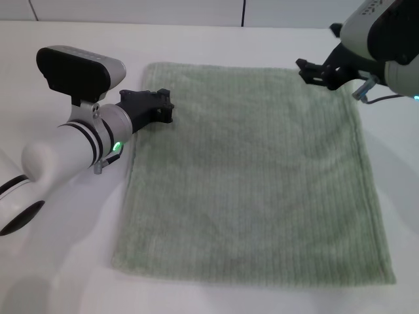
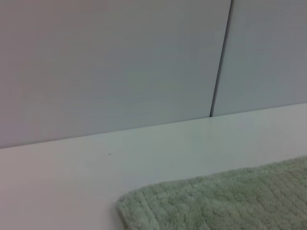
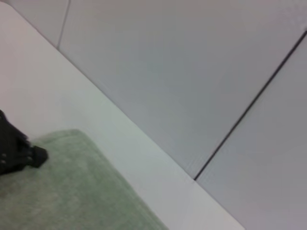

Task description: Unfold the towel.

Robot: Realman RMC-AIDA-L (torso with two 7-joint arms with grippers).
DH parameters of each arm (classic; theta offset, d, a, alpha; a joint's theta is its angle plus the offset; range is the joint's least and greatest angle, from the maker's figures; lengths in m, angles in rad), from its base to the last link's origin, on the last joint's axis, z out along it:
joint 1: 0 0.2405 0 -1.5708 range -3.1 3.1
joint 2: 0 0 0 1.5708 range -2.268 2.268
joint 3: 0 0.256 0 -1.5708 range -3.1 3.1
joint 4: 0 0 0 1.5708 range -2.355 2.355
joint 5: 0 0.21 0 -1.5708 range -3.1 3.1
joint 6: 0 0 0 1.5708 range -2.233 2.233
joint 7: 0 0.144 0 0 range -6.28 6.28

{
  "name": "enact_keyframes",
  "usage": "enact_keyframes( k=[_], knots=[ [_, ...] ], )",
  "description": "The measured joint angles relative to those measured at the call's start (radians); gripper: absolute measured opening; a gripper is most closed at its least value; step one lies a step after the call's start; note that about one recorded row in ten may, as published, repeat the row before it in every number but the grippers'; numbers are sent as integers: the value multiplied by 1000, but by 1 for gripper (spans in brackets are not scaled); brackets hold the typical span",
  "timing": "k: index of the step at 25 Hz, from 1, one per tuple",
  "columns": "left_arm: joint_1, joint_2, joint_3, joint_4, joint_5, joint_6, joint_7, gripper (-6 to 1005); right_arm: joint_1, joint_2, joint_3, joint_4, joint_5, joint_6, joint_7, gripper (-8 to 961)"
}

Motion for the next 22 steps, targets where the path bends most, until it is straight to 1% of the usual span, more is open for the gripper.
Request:
enact_keyframes(
  k=[5,8,10,14,18,22],
  knots=[
    [0,0,-2,0,0,-1,0,18,-5,1,-18,2,-56,-34,41,702],
    [0,0,-3,-2,0,-1,0,19,-19,1,-35,7,-79,-89,79,731],
    [1,1,-3,-4,0,-1,0,20,-44,1,-43,12,-84,-164,101,751],
    [4,1,-3,-2,0,-1,0,21,-93,5,-54,3,-92,-327,139,753],
    [4,2,-3,-2,0,-1,0,22,-127,6,-58,-50,-93,-482,171,754],
    [7,2,-3,-2,0,0,0,24,-152,8,-58,-132,-91,-640,198,754]
  ],
)
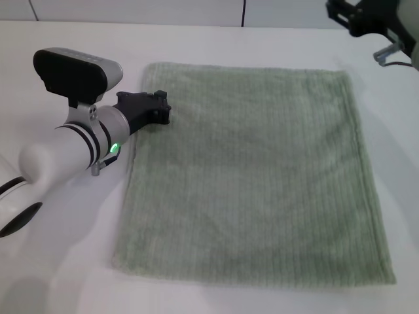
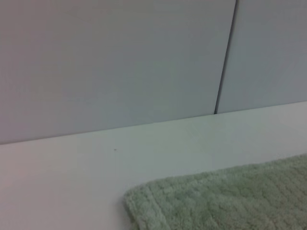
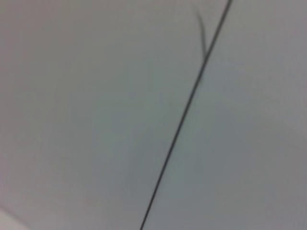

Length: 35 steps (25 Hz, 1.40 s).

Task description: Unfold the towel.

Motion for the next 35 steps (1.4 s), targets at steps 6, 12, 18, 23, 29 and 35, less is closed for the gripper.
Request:
enact_keyframes(
  k=[6,12,18,23,29,35],
  knots=[
    [2,0,0,1,0,1,0,25,-13,-2,-1,-176,5,-289,118,755],
    [3,0,0,10,0,0,0,27,-4,-5,15,-311,8,-454,206,759],
    [4,1,1,11,0,-1,0,29,10,-9,47,-344,6,-436,270,764],
    [7,2,0,11,0,2,0,30,-5,-5,46,-374,7,-531,270,767],
    [10,2,0,15,0,6,-1,32,-16,-4,42,-418,9,-623,276,767],
    [11,1,-1,22,0,7,-3,34,-15,-4,39,-459,9,-694,277,766]
  ],
)
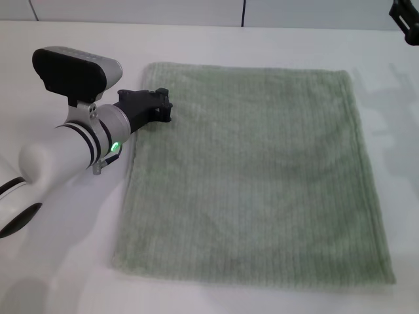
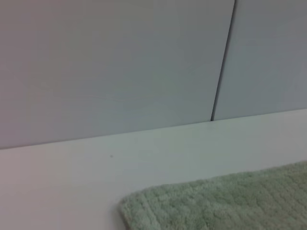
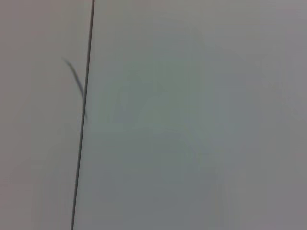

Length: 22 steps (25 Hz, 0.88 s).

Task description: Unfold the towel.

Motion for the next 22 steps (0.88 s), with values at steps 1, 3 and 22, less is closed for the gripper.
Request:
enact_keyframes(
  k=[1,3,22],
  knots=[
    [0,0,0,1,0,0,0,34,0,0,-1,-6,0,-13,0,766],
    [1,0,0,4,0,0,0,35,0,0,-2,-15,0,-29,0,766],
    [203,6,-133,151,0,342,2,54,55,-2,10,-194,0,-175,2,766]
  ],
)
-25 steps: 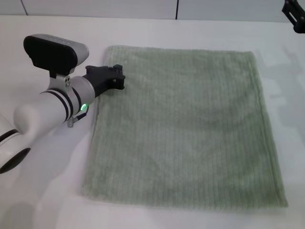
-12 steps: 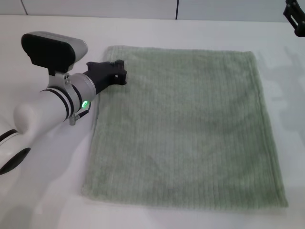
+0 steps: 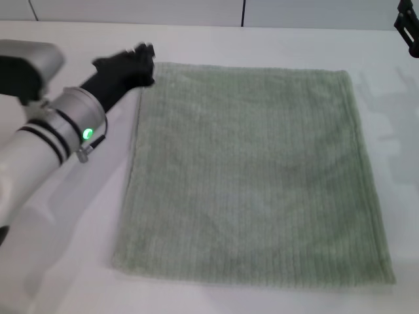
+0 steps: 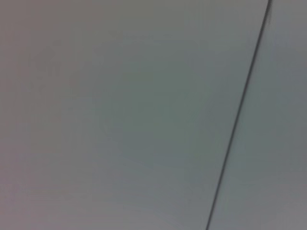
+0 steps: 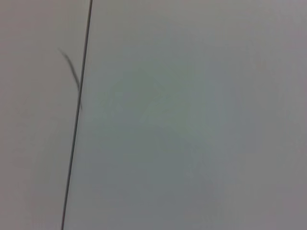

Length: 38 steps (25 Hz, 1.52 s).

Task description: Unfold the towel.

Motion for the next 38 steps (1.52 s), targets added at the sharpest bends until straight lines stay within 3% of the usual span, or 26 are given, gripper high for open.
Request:
enact_keyframes(
  k=[5,14,16,20,25,29,38],
  knots=[
    [46,-3,-63,-10,0,167,66,89,52,0,10,-100,50,-64,0,767],
    [67,-8,-158,-52,-9,318,175,120,154,3,37,-302,88,-210,0,766],
    [59,-10,-216,-128,-10,428,202,127,183,3,36,-368,125,-266,1,766],
    [48,-11,-245,-186,-11,487,220,141,224,3,28,-456,185,-326,1,767],
    [45,-11,-246,-199,-11,489,221,158,225,3,28,-462,187,-328,1,766],
    [0,-12,-246,-265,-11,490,227,278,230,3,28,-474,187,-332,1,766],
    [-23,-13,-264,-279,-33,456,234,494,240,4,28,-488,187,-356,2,767]
  ],
)
